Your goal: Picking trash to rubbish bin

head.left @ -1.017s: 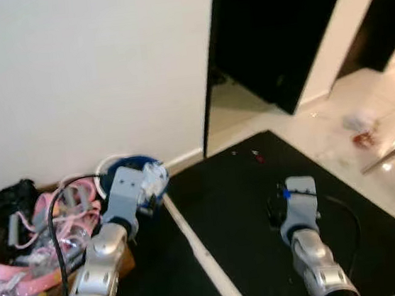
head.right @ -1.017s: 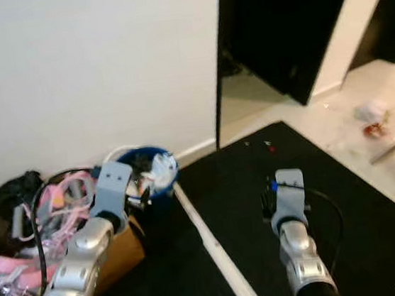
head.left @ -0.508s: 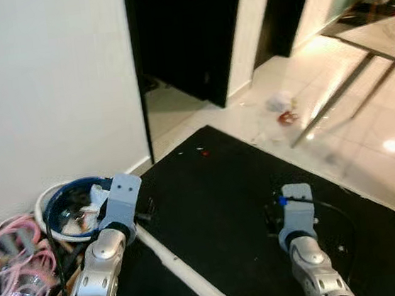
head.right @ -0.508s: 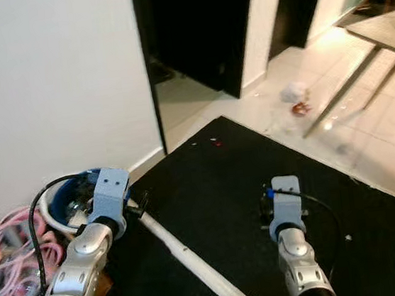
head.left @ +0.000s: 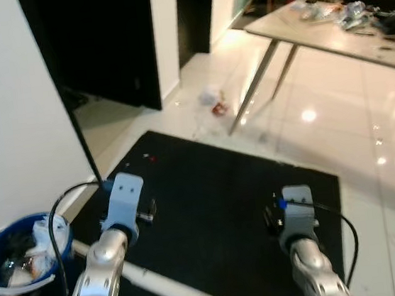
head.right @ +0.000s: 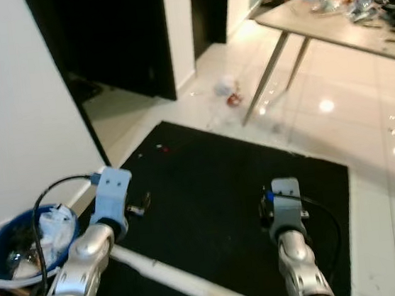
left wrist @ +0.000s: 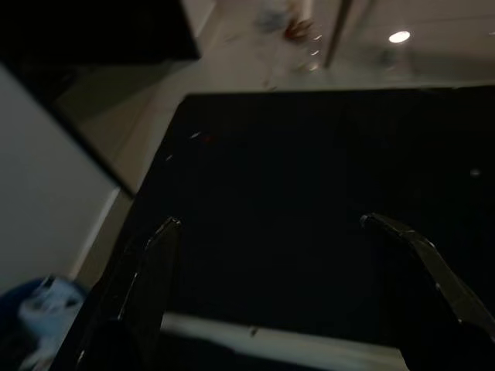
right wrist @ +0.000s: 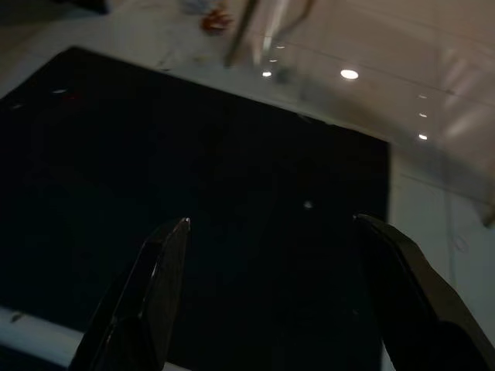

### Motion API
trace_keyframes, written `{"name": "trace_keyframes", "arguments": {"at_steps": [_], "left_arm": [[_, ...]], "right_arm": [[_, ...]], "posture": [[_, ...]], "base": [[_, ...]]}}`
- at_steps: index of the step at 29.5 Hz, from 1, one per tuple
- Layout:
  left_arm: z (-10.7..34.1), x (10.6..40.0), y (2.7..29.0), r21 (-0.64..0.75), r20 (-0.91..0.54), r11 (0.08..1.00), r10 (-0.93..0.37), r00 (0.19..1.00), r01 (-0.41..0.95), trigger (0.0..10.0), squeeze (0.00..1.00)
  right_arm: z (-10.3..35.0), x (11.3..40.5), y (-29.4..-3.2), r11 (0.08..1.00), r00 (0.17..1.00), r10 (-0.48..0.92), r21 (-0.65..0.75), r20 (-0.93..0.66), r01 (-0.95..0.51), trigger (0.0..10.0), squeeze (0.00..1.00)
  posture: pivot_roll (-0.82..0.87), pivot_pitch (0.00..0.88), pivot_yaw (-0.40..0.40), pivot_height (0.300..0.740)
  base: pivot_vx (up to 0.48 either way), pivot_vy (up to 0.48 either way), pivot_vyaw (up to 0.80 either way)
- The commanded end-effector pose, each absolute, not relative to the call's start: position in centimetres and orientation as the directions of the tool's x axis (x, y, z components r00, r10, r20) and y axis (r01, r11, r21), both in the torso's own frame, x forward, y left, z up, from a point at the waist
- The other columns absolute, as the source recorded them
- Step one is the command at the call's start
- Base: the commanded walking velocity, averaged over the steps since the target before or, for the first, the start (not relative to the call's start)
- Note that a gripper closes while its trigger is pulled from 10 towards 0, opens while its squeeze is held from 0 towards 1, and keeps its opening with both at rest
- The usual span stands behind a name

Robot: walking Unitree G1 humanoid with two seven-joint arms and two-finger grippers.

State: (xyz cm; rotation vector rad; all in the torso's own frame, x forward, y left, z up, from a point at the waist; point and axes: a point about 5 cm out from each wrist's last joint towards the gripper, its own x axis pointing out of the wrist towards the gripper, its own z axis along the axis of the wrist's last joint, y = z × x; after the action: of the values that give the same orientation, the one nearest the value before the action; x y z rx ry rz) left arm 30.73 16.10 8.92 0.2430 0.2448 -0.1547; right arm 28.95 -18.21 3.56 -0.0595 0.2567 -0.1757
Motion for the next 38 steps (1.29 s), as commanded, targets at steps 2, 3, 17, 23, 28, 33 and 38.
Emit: {"name": "trace_keyframes", "arguments": {"at_steps": [2,3,17,23,28,33,38], "left_arm": [[8.7,30.5,15.9,0.207,-0.260,0.959,-0.137,0.956,0.194,10.0,0.00],[8.8,30.5,15.8,0.206,-0.260,0.959,-0.139,0.955,0.196,10.0,0.00],[9.0,30.6,15.9,0.197,-0.250,0.960,-0.145,0.957,0.197,10.0,0.00],[9.2,30.8,15.8,0.187,-0.237,0.963,-0.147,0.960,0.194,10.0,0.00],[9.6,31.0,15.7,0.183,-0.213,0.964,-0.153,0.965,0.194,10.0,0.00],[9.9,31.0,15.7,0.177,-0.193,0.965,-0.157,0.969,0.191,10.0,0.00],[10.3,31.1,15.3,0.136,-0.171,0.966,-0.197,0.965,0.222,10.0,0.00]], "right_arm": [[3.2,28.6,-18.1,0.983,0.948,-0.183,-0.083,-0.261,0.167,10.0,0.00],[3.2,28.6,-18.1,0.982,0.948,-0.185,-0.083,-0.261,0.169,10.0,0.00],[3.4,28.8,-18.4,0.979,0.947,-0.199,-0.083,-0.252,0.184,10.0,0.00],[3.5,28.8,-18.5,0.977,0.946,-0.211,-0.084,-0.245,0.196,10.0,0.00],[3.6,28.7,-18.7,0.975,0.945,-0.221,-0.087,-0.241,0.205,10.0,0.00],[3.8,28.8,-18.7,0.975,0.950,-0.215,-0.100,-0.225,0.197,10.0,0.00],[3.8,28.8,-18.6,0.973,0.950,-0.221,-0.121,-0.223,0.198,10.0,0.00]], "posture": [[0.03,0.076,0.002,0.740],[0.03,0.077,0.001,0.740],[0.03,0.079,0.000,0.740],[0.03,0.077,0.004,0.740],[0.03,0.077,0.007,0.740],[0.03,0.082,0.008,0.740],[0.03,0.081,0.009,0.740]], "base": [[0.000,0.000,-0.80],[0.000,0.000,-0.80],[0.000,0.000,-0.80],[0.000,0.000,-0.80],[0.000,0.000,-0.80],[0.000,0.000,-0.57],[0.000,0.000,0.00]]}}
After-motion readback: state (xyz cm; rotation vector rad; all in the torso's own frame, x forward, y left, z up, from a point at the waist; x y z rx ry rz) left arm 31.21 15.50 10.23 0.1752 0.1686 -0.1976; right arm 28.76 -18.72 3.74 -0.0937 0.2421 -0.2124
